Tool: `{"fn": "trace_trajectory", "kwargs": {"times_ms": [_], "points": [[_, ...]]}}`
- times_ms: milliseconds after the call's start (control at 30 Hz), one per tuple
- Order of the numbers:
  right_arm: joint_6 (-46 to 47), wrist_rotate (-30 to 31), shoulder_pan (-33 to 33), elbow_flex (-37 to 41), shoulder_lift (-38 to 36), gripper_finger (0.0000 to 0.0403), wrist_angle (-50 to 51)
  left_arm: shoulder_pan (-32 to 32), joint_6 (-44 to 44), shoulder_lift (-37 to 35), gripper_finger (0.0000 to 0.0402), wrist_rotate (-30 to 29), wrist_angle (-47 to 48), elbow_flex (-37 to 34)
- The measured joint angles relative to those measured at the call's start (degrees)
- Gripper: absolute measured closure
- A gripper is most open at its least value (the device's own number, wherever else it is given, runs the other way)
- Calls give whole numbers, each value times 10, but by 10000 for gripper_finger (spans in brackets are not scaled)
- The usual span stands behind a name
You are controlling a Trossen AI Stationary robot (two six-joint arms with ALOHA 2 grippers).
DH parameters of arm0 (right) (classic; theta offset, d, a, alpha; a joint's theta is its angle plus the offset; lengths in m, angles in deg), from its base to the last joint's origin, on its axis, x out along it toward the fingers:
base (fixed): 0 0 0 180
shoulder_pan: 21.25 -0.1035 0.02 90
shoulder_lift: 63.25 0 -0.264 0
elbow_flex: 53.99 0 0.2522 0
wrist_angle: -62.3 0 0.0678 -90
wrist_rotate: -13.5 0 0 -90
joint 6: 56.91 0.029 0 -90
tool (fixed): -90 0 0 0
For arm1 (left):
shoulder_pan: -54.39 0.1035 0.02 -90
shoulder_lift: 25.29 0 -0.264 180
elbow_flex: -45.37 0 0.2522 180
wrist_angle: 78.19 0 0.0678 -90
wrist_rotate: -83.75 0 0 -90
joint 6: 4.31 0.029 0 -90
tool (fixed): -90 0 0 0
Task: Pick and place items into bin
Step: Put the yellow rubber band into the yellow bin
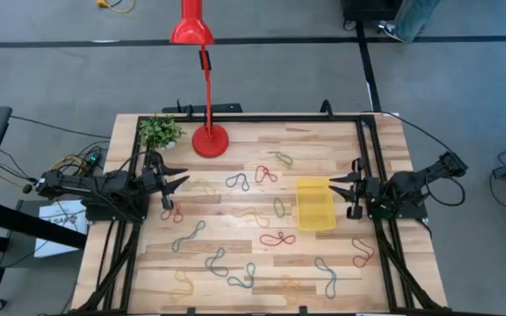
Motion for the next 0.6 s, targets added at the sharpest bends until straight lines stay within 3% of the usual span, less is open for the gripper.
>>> {"fn": "trace_trajectory", "kwargs": {"times_ms": [600], "points": [[-28,0,0,-3,0,320,-32,0,6,0,310,24,2,0]]}}
